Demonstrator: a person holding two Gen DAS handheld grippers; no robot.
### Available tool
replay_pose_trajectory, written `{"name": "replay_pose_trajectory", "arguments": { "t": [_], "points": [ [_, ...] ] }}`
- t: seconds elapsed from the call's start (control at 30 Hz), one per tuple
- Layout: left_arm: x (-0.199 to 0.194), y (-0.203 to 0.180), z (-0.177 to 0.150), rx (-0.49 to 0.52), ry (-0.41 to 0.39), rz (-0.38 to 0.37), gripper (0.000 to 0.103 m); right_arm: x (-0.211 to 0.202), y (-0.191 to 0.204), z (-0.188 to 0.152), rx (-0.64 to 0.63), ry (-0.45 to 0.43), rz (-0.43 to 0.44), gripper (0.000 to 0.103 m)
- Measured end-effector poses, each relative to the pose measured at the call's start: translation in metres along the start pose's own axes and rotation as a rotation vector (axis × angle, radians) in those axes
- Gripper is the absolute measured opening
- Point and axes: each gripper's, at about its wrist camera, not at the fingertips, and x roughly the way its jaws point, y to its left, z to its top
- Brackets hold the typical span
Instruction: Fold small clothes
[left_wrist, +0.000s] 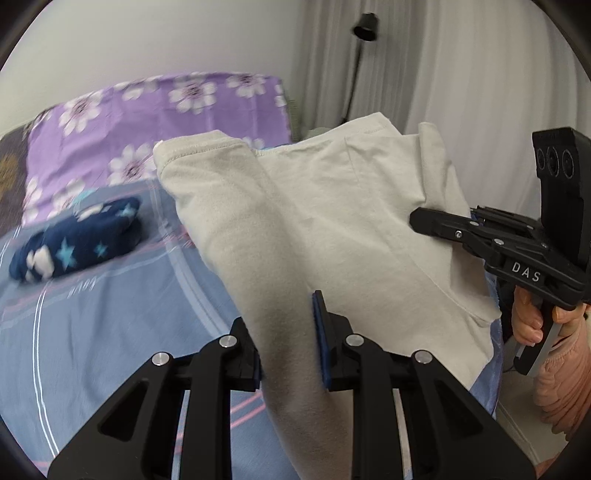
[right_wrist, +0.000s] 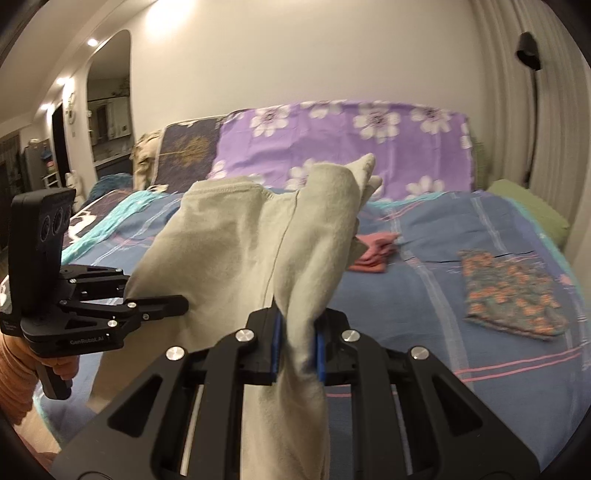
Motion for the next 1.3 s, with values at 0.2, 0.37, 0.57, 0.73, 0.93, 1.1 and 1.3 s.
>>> {"name": "replay_pose_trajectory", "arguments": {
  "t": [0.2, 0.37, 0.57, 0.73, 0.93, 1.1, 1.3],
  "points": [
    [0.033, -0.022, 0.047, 0.063, -0.011, -0.057, 0.023, -0.018, -0.057, 0.018, 0.055, -0.027, -0.103, 0.014],
    [0.07, -0.045, 0.089, 0.118, -0.038, -0.107, 0.023, -0.028, -0.108, 0.035, 0.109, -0.051, -0.193, 0.014],
    [0.112, -0.071, 0.13, 0.148, -0.068, -0.175, 0.023, -0.032, -0.152, 0.051, 0.1, -0.068, -0.33, 0.014],
    [0.151, -0.086, 0.162, 0.139, -0.074, -0.226, 0.023, -0.026, -0.193, 0.067, 0.106, -0.084, -0.425, 0.014],
    [0.196, -0.106, 0.194, 0.16, -0.075, -0.232, 0.023, -0.001, -0.25, 0.082, 0.127, -0.056, -0.519, 0.014],
    [0.238, -0.119, 0.21, 0.161, -0.047, -0.222, 0.023, 0.03, -0.293, 0.09, 0.122, -0.014, -0.585, 0.014],
    [0.284, -0.131, 0.224, 0.167, -0.012, -0.191, 0.023, 0.072, -0.334, 0.089, 0.127, 0.047, -0.647, 0.014]
  ]
}}
